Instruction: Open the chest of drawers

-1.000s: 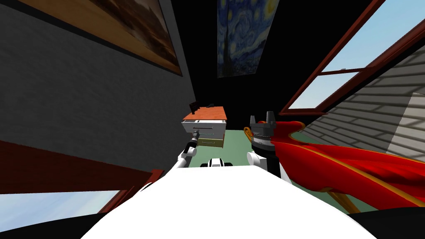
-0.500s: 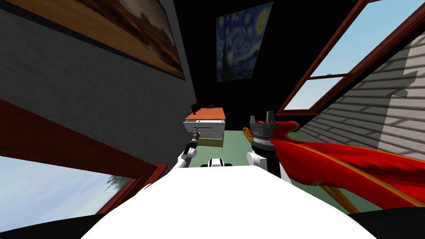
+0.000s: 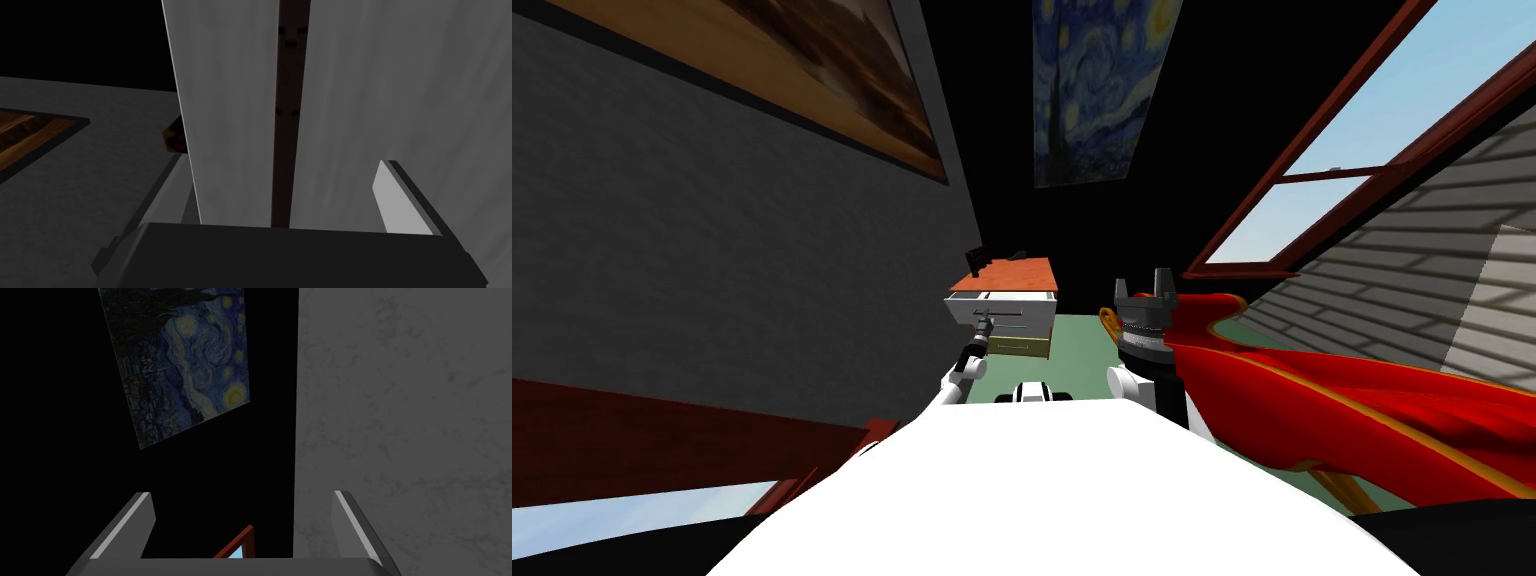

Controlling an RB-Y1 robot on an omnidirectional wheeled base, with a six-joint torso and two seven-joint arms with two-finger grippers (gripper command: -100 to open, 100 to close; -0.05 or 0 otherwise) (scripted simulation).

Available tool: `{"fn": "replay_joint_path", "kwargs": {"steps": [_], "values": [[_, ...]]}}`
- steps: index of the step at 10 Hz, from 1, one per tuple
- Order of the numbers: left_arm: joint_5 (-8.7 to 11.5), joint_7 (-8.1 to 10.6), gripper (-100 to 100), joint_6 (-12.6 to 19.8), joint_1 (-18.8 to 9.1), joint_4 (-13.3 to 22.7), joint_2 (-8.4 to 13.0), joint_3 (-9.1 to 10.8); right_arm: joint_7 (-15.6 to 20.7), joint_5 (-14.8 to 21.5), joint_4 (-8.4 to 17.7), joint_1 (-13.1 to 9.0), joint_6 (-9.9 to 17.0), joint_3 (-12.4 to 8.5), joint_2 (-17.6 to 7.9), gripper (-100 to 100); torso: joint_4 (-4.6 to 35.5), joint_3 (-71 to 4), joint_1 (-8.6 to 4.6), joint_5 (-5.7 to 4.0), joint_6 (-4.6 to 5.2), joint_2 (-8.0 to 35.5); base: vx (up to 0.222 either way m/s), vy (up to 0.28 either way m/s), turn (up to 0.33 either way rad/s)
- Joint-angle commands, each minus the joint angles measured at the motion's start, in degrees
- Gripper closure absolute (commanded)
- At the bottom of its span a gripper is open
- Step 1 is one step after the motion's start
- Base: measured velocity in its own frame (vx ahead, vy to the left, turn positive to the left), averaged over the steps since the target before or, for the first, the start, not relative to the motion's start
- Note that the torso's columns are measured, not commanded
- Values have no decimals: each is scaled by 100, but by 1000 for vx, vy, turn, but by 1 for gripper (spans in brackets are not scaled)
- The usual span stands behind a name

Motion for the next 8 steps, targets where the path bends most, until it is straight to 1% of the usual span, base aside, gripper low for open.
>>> {"fn": "replay_joint_path", "kwargs": {"steps": [1, 4, 5, 6, 8], "values": [[44, -11, 100, 35, 30, -88, 48, -38, 0, 0, 0, 0, 0, 0, 0, 0, -1, -4, 6, 2, 0, -7, -124, 4, 46], [99, -25, 100, 82, 67, -198, 110, -85, 0, 0, 1, -3, 1, 0, 0, 0, 12, 9, 14, -1, -17, 15, -184, 21, 31], [83, -22, 100, 92, 65, -153, 85, -93, 0, 0, 1, -2, 1, 0, 0, 0, 14, -2, 3, -6, -15, -1, -86, -5, 8], [124, -39, 100, 103, 125, -217, 128, -143, 0, 0, 1, -1, 1, 0, 0, 0, 11, -22, -5, -10, -5, -37, -132, 7, 38], [174, -59, 100, 95, 175, -320, 183, -194, 0, 0, 1, -2, 1, 0, 0, 0, 2, -3, 4, 0, -4, -4, -211, 15, 51]]}}
